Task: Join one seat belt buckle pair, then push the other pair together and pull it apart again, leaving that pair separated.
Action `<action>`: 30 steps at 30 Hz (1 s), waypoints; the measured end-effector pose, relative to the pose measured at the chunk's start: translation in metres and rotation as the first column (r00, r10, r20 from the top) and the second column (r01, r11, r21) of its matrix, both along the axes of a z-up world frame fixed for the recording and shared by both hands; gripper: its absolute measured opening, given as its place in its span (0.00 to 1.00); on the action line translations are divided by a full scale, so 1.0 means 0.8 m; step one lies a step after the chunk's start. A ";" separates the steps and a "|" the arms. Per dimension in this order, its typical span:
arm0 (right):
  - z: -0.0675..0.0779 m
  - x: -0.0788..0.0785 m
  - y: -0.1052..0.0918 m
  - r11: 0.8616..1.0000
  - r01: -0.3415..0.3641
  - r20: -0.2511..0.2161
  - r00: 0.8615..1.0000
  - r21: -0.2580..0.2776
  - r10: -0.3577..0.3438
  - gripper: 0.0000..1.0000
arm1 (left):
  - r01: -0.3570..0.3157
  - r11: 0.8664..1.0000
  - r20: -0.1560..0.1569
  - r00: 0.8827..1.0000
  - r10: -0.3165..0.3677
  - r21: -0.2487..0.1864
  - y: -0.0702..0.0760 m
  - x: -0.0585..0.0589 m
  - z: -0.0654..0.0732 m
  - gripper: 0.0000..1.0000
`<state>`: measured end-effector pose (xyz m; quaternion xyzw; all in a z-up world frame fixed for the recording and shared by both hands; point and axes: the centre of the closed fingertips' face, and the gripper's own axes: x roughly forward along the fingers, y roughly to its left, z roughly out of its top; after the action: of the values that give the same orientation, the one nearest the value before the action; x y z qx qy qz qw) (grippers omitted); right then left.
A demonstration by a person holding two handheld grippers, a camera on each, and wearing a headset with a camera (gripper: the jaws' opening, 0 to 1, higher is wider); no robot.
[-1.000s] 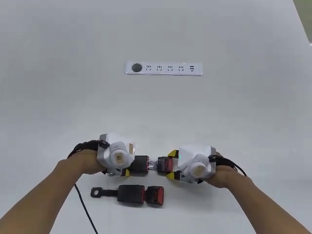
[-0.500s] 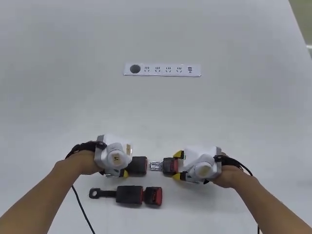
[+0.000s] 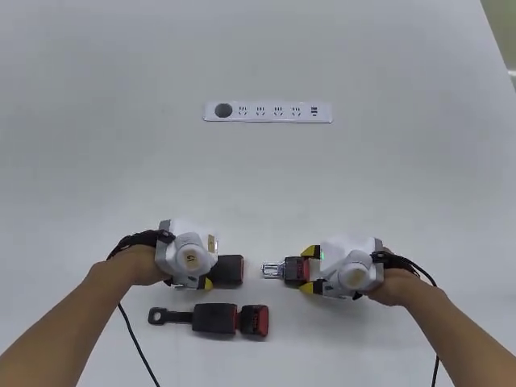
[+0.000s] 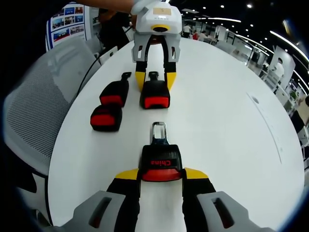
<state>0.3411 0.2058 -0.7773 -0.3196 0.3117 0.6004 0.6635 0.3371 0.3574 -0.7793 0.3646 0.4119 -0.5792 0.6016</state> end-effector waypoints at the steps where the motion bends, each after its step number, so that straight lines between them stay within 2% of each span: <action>1: 0.000 0.000 -0.002 1.000 -0.001 0.000 1.000 -0.001 0.001 0.29 | 0.000 1.000 0.000 1.000 0.000 -0.001 0.000 0.000 0.000 0.33; 8: -0.003 0.001 -0.011 1.000 -0.003 -0.001 1.000 -0.008 0.003 0.29 | 0.000 1.000 -0.001 1.000 0.000 -0.006 0.000 0.001 -0.001 0.33; 19: 0.012 -0.005 -0.024 1.000 -0.007 0.006 1.000 -0.021 0.007 0.30 | 0.002 1.000 0.002 1.000 -0.002 -0.022 0.003 0.002 -0.006 0.33; 30: 0.017 -0.007 -0.027 0.999 -0.039 0.021 0.999 -0.029 0.040 0.31 | 0.008 1.000 0.008 1.000 -0.007 -0.020 0.000 -0.001 0.001 0.33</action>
<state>0.3354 0.1845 -0.7637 -0.3415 0.3065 0.6055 0.6502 0.3360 0.3571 -0.7786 0.3621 0.4023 -0.5843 0.6047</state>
